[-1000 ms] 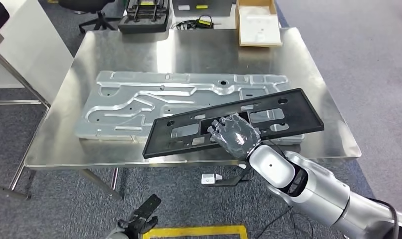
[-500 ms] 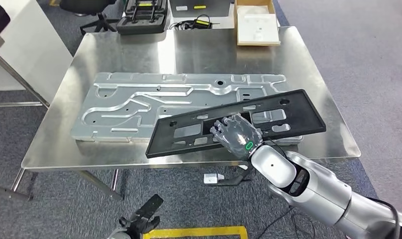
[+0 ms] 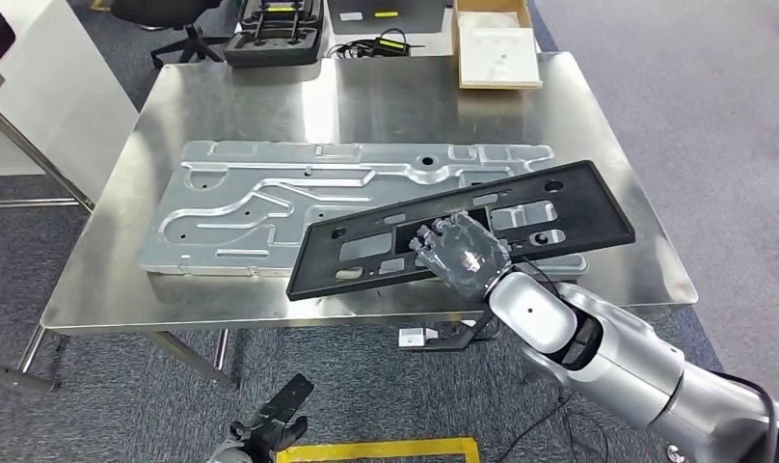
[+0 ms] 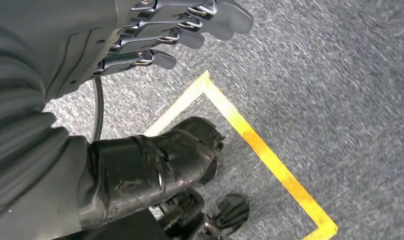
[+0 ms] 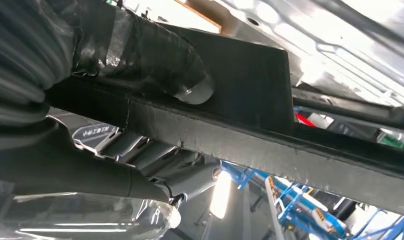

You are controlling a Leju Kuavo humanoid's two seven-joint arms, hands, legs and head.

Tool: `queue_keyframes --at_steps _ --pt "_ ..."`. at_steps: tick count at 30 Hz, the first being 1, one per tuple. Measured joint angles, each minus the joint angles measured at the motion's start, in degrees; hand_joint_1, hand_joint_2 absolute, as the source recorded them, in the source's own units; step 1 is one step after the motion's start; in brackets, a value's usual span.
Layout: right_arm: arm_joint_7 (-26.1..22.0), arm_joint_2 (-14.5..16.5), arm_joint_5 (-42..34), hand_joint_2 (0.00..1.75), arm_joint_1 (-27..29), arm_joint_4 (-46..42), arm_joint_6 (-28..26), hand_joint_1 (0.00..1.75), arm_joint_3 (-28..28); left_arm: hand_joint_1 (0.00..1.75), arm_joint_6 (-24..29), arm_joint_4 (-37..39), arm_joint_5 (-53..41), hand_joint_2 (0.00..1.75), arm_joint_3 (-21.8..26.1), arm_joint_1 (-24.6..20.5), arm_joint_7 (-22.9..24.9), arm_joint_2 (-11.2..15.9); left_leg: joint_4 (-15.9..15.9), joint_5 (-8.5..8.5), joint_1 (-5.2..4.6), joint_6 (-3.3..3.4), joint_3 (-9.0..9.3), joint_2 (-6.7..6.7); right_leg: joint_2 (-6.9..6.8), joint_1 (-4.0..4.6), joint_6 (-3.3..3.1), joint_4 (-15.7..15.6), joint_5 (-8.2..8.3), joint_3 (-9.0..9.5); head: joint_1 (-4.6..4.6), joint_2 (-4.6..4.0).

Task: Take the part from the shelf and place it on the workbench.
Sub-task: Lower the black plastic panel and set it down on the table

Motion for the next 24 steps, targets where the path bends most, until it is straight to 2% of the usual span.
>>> queue_keyframes --at_steps 2,3,5,6,7,8,10,12,15,17,19,21,22,23,24 --pt "-0.02 -0.29 -0.01 1.75 -0.15 0.08 0.01 1.75 -0.01 0.00 0.04 0.00 0.13 1.75 0.03 -0.04 0.00 0.00 -1.06 0.47 0.27 0.70 0.67 0.05 -0.12 0.06 0.50 1.19 -1.09 -0.44 0.13 0.00" --pt "-0.02 -0.44 -0.03 1.75 -0.28 0.13 0.02 1.75 -0.01 0.00 0.03 0.00 0.17 1.75 0.05 -0.08 0.00 -0.01 -1.51 0.65 0.40 1.00 0.98 0.09 -0.18 0.08 0.65 3.41 -2.43 -1.43 0.19 0.00" --pt "-0.02 -0.68 -0.06 1.75 -0.47 0.24 0.05 1.75 0.01 0.00 0.02 0.00 0.19 1.75 0.10 -0.09 -0.01 -0.01 -1.62 0.64 0.29 1.34 1.12 0.11 -0.23 0.02 0.86 10.33 -5.61 -4.70 0.25 0.00" --pt "0.01 -0.85 -0.08 1.75 -0.47 0.31 0.08 1.75 0.02 0.00 0.03 0.00 0.20 1.75 0.15 -0.05 -0.02 -0.01 -1.55 0.57 0.26 1.42 1.11 0.10 -0.24 -0.01 0.97 13.23 -6.46 -6.18 0.24 0.00" --pt "0.07 -1.04 -0.09 1.75 -0.44 0.37 0.11 1.75 0.03 0.00 0.04 0.00 0.21 1.75 0.21 0.01 -0.06 -0.01 -1.43 0.47 0.24 1.46 1.10 0.07 -0.25 -0.06 1.07 14.50 -6.33 -6.90 0.25 0.00" --pt "0.17 -1.22 -0.10 1.75 -0.46 0.40 0.15 1.75 0.03 0.00 0.06 0.00 0.21 1.75 0.28 0.05 -0.11 -0.01 -1.24 0.32 0.26 1.45 1.10 0.03 -0.27 -0.12 1.15 13.72 -5.20 -6.64 0.25 0.00" --pt "0.42 -1.55 -0.11 1.75 -0.67 0.37 0.25 1.75 0.02 0.00 0.13 0.00 0.23 1.75 0.40 0.08 -0.30 -0.01 -0.54 -0.21 0.29 1.15 1.07 -0.08 -0.31 -0.26 1.19 7.44 -1.58 -3.76 0.26 -0.01" --pt "0.60 -1.82 -0.18 1.75 -1.00 0.21 0.37 1.75 0.01 0.00 0.25 0.00 0.28 1.75 0.55 0.04 -0.48 0.00 0.41 -0.77 0.07 0.57 0.69 -0.14 -0.28 -0.16 0.87 1.99 0.09 -1.14 0.25 -0.01" --pt "0.67 -2.11 -0.26 1.75 -1.16 0.05 0.45 1.75 -0.02 0.00 0.49 0.00 0.34 1.75 0.96 0.13 -0.53 0.02 0.71 -0.96 -0.13 -0.10 0.34 -0.14 -0.12 -0.04 -0.05 0.93 -0.05 -0.64 0.18 0.00" --pt "0.68 -2.27 -0.26 1.75 -1.30 -0.02 0.46 1.75 -0.04 0.00 0.72 0.00 0.35 1.75 1.12 0.15 -0.54 0.03 2.08 -1.93 -0.04 -0.73 -0.17 -0.04 -0.11 -0.23 -0.73 0.66 0.02 -0.39 0.12 0.00" --pt "0.69 -2.40 -0.26 1.75 -1.52 -0.10 0.48 1.75 -0.05 0.00 0.87 0.00 0.35 1.75 1.26 0.15 -0.54 0.04 7.54 -4.68 0.22 -1.43 -2.76 0.06 -0.15 -0.37 -1.27 0.50 -0.03 -0.13 0.01 -0.01" --pt "0.69 -2.43 -0.26 1.75 -1.51 -0.12 0.48 1.75 -0.05 0.00 0.92 0.00 0.35 1.75 1.35 0.26 -0.50 0.04 14.72 -7.26 0.44 -1.82 -6.59 0.09 -0.16 -0.34 -1.52 0.51 -0.14 -0.07 -0.04 -0.01" --pt "0.68 -2.44 -0.26 1.75 -1.44 -0.12 0.48 1.75 -0.05 0.00 0.93 0.00 0.34 1.75 1.37 0.36 -0.48 0.04 16.42 -7.27 0.48 -1.87 -7.74 0.09 -0.13 -0.32 -1.55 0.52 -0.20 -0.03 -0.04 -0.01" --pt "0.68 -2.44 -0.26 1.75 -1.37 -0.12 0.48 1.75 -0.05 0.00 0.94 0.00 0.34 1.75 1.37 0.42 -0.47 0.04 15.94 -6.19 0.50 -1.81 -7.82 0.09 -0.10 -0.31 -1.54 0.52 -0.27 0.06 -0.04 -0.01" --pt "0.68 -2.45 -0.26 1.75 -1.35 -0.14 0.48 1.75 -0.05 0.00 0.95 0.00 0.33 1.75 1.38 0.46 -0.46 0.05 13.31 -4.22 0.50 -1.65 -6.80 0.09 -0.05 -0.29 -1.50 0.52 -0.37 0.21 -0.04 -0.01"
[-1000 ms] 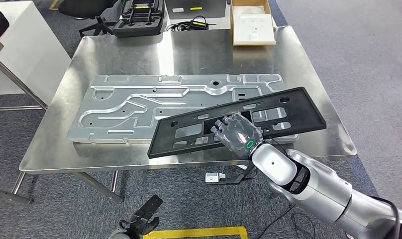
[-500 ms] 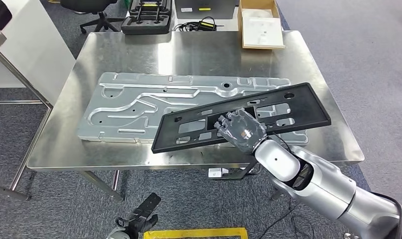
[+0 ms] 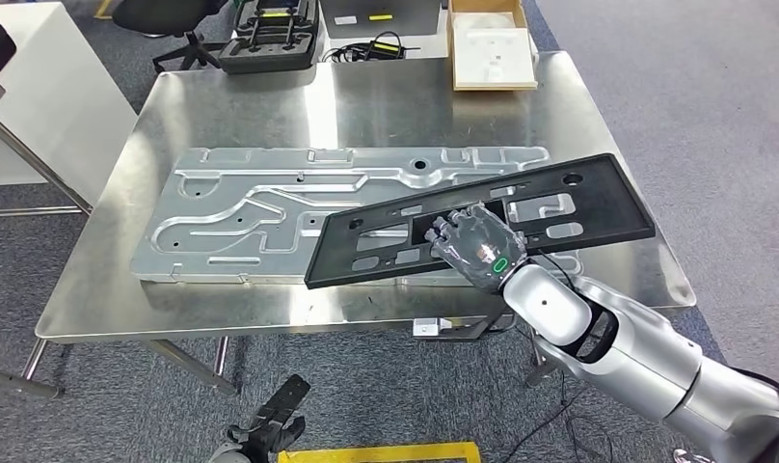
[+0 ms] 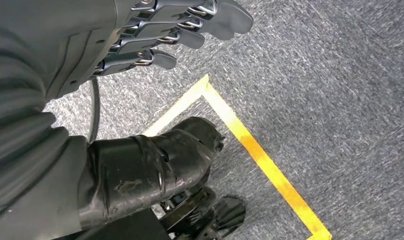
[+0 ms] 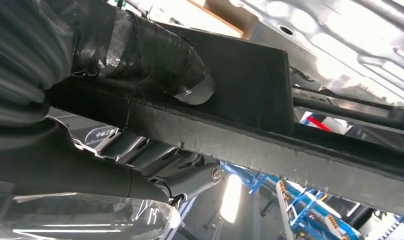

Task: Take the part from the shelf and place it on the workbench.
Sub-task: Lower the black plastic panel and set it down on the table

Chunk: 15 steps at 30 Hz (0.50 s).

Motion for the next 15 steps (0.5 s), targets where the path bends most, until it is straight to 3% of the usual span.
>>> queue_keyframes --at_steps 2,4,8,10,12,13,14,15 --pt "0.01 -0.02 0.00 1.75 -0.09 -0.08 0.00 1.75 0.00 0.00 0.01 0.00 0.00 1.75 0.03 -0.05 0.01 0.02 -7.81 3.71 -0.13 0.59 3.67 -0.02 0.08 0.09 0.24 -0.04 -0.25 0.30 0.02 -0.01" --pt "0.04 -0.08 0.00 1.75 -0.19 -0.14 0.02 1.75 0.00 0.00 0.02 0.00 0.00 1.75 0.04 -0.11 0.01 0.03 -12.21 4.62 -0.37 1.08 5.84 -0.08 0.13 0.21 0.72 -0.07 -0.42 0.36 0.03 -0.01" --pt "0.08 -0.36 0.00 1.75 -0.19 -0.23 0.05 1.75 -0.03 0.00 0.02 0.00 0.00 1.75 0.07 -0.12 -0.02 0.07 -13.61 4.45 -0.26 2.05 6.80 -0.09 0.06 0.24 1.96 0.31 -1.17 0.36 0.07 0.00" --pt "0.10 -0.50 0.00 1.75 -0.23 -0.28 0.08 1.75 -0.07 0.00 0.00 0.00 -0.01 1.75 0.07 -0.22 -0.06 0.06 -14.28 4.55 -0.11 2.70 7.52 -0.05 -0.05 0.20 2.21 4.95 -3.67 -1.73 0.18 0.00" --pt "0.11 -0.63 0.00 1.75 -0.07 -0.28 0.13 1.75 -0.09 0.00 -0.03 0.00 -0.01 1.75 0.07 -0.24 -0.07 0.06 -14.24 4.29 -0.21 3.16 7.74 -0.05 -0.07 0.22 2.41 12.55 -6.58 -5.75 0.25 -0.01" --pt "0.11 -0.72 0.00 1.75 0.11 -0.28 0.20 1.75 -0.09 0.00 -0.04 0.00 -0.01 1.75 0.07 -0.19 -0.07 0.07 -14.12 4.10 -0.24 3.23 7.82 -0.07 -0.07 0.21 2.54 15.00 -6.92 -7.29 0.26 -0.01" --pt "0.10 -0.77 0.00 1.75 0.24 -0.28 0.26 1.75 -0.09 0.00 -0.04 0.00 0.00 1.75 0.07 -0.14 -0.06 0.07 -13.95 3.86 -0.24 3.22 7.92 -0.11 -0.10 0.15 2.65 15.35 -6.10 -7.87 0.27 0.00" --pt "0.10 -0.80 0.00 1.75 0.27 -0.28 0.32 1.75 -0.09 0.00 -0.03 0.00 0.00 1.75 0.07 -0.12 -0.08 0.07 -13.69 3.55 -0.22 3.12 8.07 -0.15 -0.13 0.06 2.74 13.37 -4.21 -7.27 0.27 0.00"
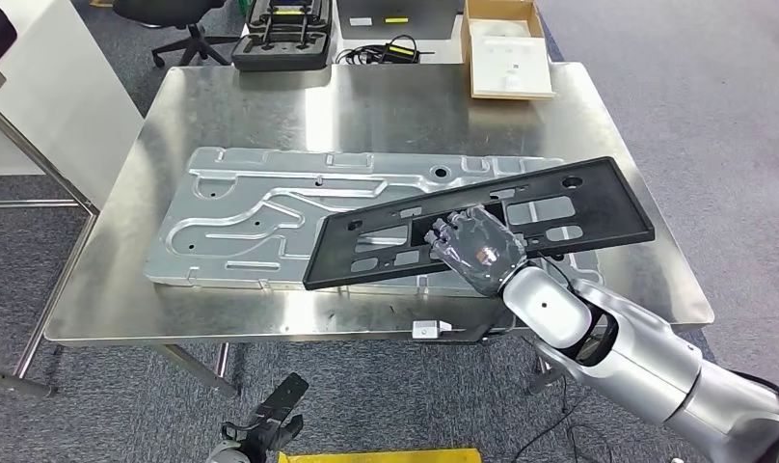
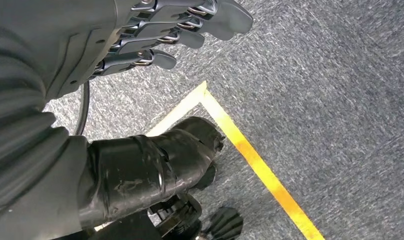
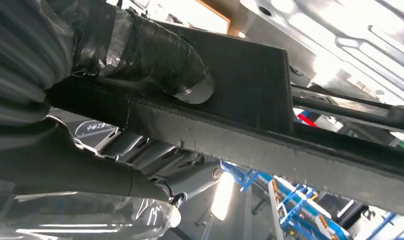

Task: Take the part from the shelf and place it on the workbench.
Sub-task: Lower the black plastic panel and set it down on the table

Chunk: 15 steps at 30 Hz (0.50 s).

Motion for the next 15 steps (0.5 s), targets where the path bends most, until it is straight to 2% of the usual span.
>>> queue_keyframes --at_steps 1,2,3,4,6,8,9,11,13,14,15 --pt "-0.01 -0.01 0.00 1.75 -0.09 -0.01 0.05 1.75 -0.01 0.00 0.01 0.00 0.00 1.75 0.00 0.00 -0.03 -0.01 0.42 -0.43 0.03 -0.18 0.14 -0.04 -0.05 -0.12 0.06 -3.71 2.38 1.44 0.01 0.00" --pt "-0.01 -0.01 0.01 1.75 -0.22 0.00 0.09 1.75 -0.02 0.00 0.02 0.00 0.00 1.75 0.00 -0.02 -0.07 -0.01 0.84 -0.89 0.02 -0.42 0.16 -0.09 -0.09 -0.17 0.06 -7.21 3.99 2.98 0.01 0.00" --pt "-0.03 -0.01 0.02 1.75 -0.38 -0.04 0.14 1.75 -0.04 0.00 0.04 0.00 0.01 1.75 0.00 -0.07 -0.11 -0.01 1.39 -1.32 -0.06 -0.71 0.05 -0.11 -0.08 -0.14 -0.09 -10.13 4.91 4.30 0.01 0.00" --pt "-0.07 -0.02 0.04 1.75 -0.47 -0.10 0.22 1.75 -0.05 0.00 0.08 0.00 0.01 1.75 0.01 -0.11 -0.17 0.00 1.74 -1.59 -0.14 -1.00 -0.12 -0.13 -0.03 -0.05 -0.33 -11.66 5.06 5.00 -0.04 0.01" --pt "-0.19 -0.04 0.07 1.75 -0.58 -0.24 0.36 1.75 -0.06 0.00 0.14 0.00 0.01 1.75 0.02 -0.15 -0.26 0.01 1.93 -1.74 -0.22 -1.47 -0.38 -0.16 0.12 0.21 -0.98 -12.08 4.57 5.22 -0.16 0.01" --pt "-0.27 -0.06 0.07 1.75 -0.76 -0.34 0.40 1.75 -0.09 0.00 0.20 0.00 0.01 1.75 0.04 -0.15 -0.31 0.01 2.32 -2.24 -0.13 -2.00 -0.63 -0.09 0.15 0.07 -1.67 -12.24 4.54 5.47 -0.22 0.01" --pt "-0.26 -0.07 0.07 1.75 -0.90 -0.39 0.41 1.75 -0.13 0.00 0.23 0.00 0.02 1.75 0.06 -0.18 -0.31 0.01 3.55 -2.91 -0.08 -2.35 -1.17 -0.02 0.12 -0.04 -1.99 -12.44 4.51 5.73 -0.32 0.01" --pt "-0.27 -0.09 0.07 1.75 -1.11 -0.45 0.43 1.75 -0.21 0.00 0.28 0.00 0.02 1.75 0.10 -0.17 -0.31 0.01 9.36 -5.29 0.11 -3.02 -4.06 0.12 0.05 -0.14 -2.50 -12.66 4.29 6.30 -0.46 0.00" --pt "-0.29 -0.10 0.07 1.75 -1.15 -0.46 0.44 1.75 -0.24 0.00 0.29 0.00 0.02 1.75 0.13 -0.04 -0.30 0.01 16.16 -6.99 0.27 -3.32 -8.21 0.16 0.04 -0.09 -2.74 -12.65 3.96 6.72 -0.52 0.00" --pt "-0.31 -0.10 0.07 1.75 -1.12 -0.45 0.44 1.75 -0.23 0.00 0.29 0.00 0.02 1.75 0.15 0.04 -0.30 0.01 17.50 -6.56 0.29 -3.30 -9.45 0.16 0.07 -0.05 -2.78 -12.65 3.77 6.96 -0.53 0.01" --pt "-0.32 -0.10 0.07 1.75 -1.11 -0.45 0.44 1.75 -0.23 0.00 0.29 0.00 0.01 1.75 0.20 0.10 -0.29 0.02 16.54 -5.00 0.28 -3.15 -9.57 0.16 0.11 0.00 -2.76 -12.65 3.57 7.24 -0.53 0.01"
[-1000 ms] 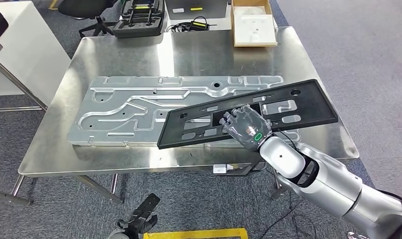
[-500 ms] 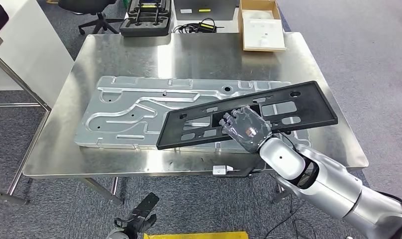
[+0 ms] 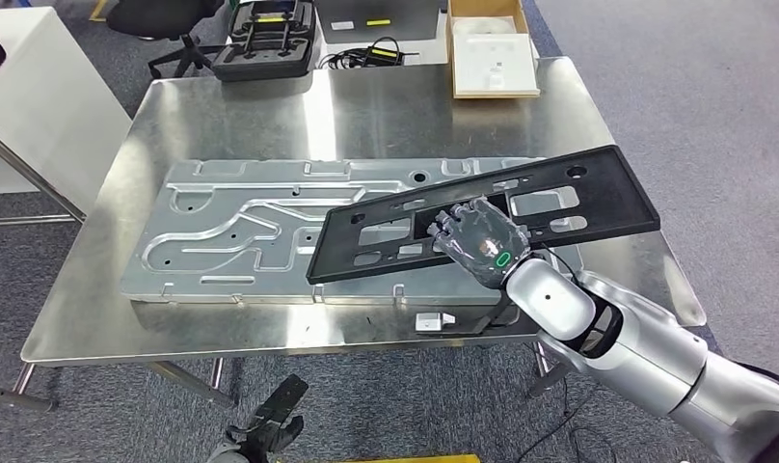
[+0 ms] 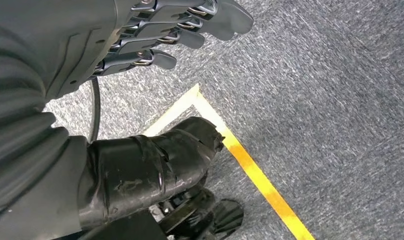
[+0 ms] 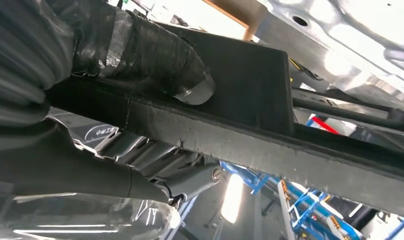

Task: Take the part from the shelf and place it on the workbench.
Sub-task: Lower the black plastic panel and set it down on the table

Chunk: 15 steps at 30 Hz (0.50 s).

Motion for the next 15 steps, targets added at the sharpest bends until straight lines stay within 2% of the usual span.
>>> queue_keyframes --at_steps 2,3,4,6,8,9,11,13,14,15 --pt "-0.02 0.00 0.00 1.75 -0.05 -0.01 0.00 1.75 0.00 0.00 0.00 0.00 -0.01 1.75 0.22 0.01 -0.01 0.02 -7.07 4.63 -0.11 0.67 2.50 0.00 0.09 0.09 0.13 -0.05 -0.47 0.69 0.01 0.00" --pt "-0.01 0.00 0.00 1.75 -0.10 -0.02 0.00 1.75 0.00 0.00 0.00 0.00 -0.01 1.75 0.37 -0.03 -0.02 0.03 -10.72 6.18 -0.26 1.05 4.16 -0.02 0.14 0.19 0.28 -0.08 -0.70 0.95 0.03 0.00" --pt "0.00 0.00 0.00 1.75 -0.15 -0.02 0.00 1.75 0.00 0.00 0.00 0.00 -0.01 1.75 0.52 -0.07 -0.03 0.05 -13.32 6.93 -0.43 1.36 5.39 -0.02 0.19 0.24 0.50 -0.14 -0.88 1.10 0.03 0.00" --pt "0.03 0.00 0.00 1.75 -0.19 -0.02 0.01 1.75 -0.01 0.00 -0.01 0.00 -0.01 1.75 0.71 -0.08 -0.05 0.08 -14.90 6.65 -0.74 1.70 6.29 -0.06 0.25 0.28 1.06 -0.41 -1.01 1.19 0.03 0.00" --pt "0.05 -0.07 0.00 1.75 -0.18 -0.03 0.01 1.75 -0.06 0.00 0.01 0.00 -0.01 1.75 0.78 -0.02 -0.11 0.11 -15.74 6.72 -0.54 2.14 6.79 -0.05 0.13 0.27 1.64 -0.45 -1.27 1.33 0.05 0.00" --pt "0.05 -0.12 0.00 1.75 -0.22 -0.04 0.01 1.75 -0.09 0.00 0.02 0.00 -0.01 1.75 0.79 -0.03 -0.14 0.13 -16.18 6.77 -0.40 2.45 7.17 -0.02 0.05 0.28 1.83 0.44 -1.94 1.00 0.09 0.00" --pt "0.07 -0.23 0.00 1.75 -0.25 -0.06 0.01 1.75 -0.13 0.00 0.03 0.00 -0.01 1.75 0.81 -0.07 -0.20 0.14 -16.70 6.69 -0.31 3.03 7.84 0.01 -0.07 0.25 1.94 5.59 -4.48 -1.41 0.20 0.00" --pt "0.08 -0.32 0.02 1.75 -0.04 -0.05 0.03 1.75 -0.12 0.00 0.00 0.00 0.00 1.75 0.83 0.01 -0.22 0.14 -16.62 6.33 -0.38 3.38 8.16 -0.02 -0.06 0.23 2.06 12.57 -6.77 -5.36 0.24 0.00" --pt "0.10 -0.36 0.05 1.75 0.11 -0.03 0.04 1.75 -0.11 0.00 -0.01 0.00 0.00 1.75 0.84 0.12 -0.24 0.14 -16.53 6.10 -0.38 3.42 8.32 -0.05 -0.08 0.17 2.18 14.31 -6.62 -6.69 0.24 0.00" --pt "0.15 -0.39 0.13 1.75 0.19 -0.02 0.02 1.75 -0.11 0.00 -0.03 0.00 0.01 1.75 0.86 0.22 -0.27 0.14 -16.35 5.80 -0.36 3.38 8.51 -0.09 -0.11 0.08 2.32 13.98 -5.35 -7.06 0.24 0.00"
